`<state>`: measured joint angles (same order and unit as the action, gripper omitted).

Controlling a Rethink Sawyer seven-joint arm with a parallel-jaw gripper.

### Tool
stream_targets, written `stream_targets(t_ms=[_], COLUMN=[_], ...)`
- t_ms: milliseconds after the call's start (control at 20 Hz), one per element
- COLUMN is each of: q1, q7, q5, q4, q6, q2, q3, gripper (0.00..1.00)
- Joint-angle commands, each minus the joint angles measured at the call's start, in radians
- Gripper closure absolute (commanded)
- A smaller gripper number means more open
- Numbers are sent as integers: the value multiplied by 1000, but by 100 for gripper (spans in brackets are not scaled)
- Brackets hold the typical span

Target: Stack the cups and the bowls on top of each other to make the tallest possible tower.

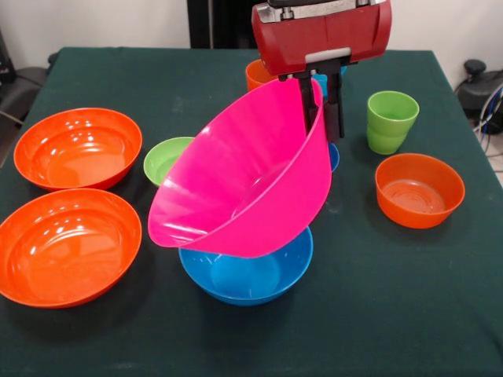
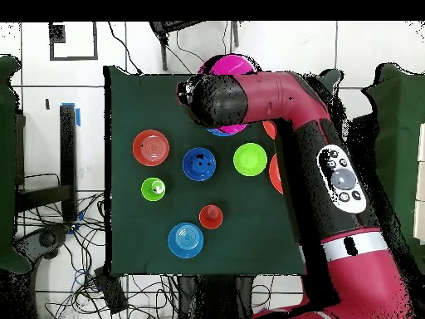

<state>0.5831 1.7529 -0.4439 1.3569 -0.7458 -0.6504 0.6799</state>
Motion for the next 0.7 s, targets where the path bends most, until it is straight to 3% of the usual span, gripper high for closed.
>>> stream_targets(t_ms=[50,700], q1=[-26,-27], q7=[-130,-134], q5=[-37,-39], q4=[40,34], q6=[-87,-90], q2=[6,8], q3=[-13,-14], gripper=[100,100])
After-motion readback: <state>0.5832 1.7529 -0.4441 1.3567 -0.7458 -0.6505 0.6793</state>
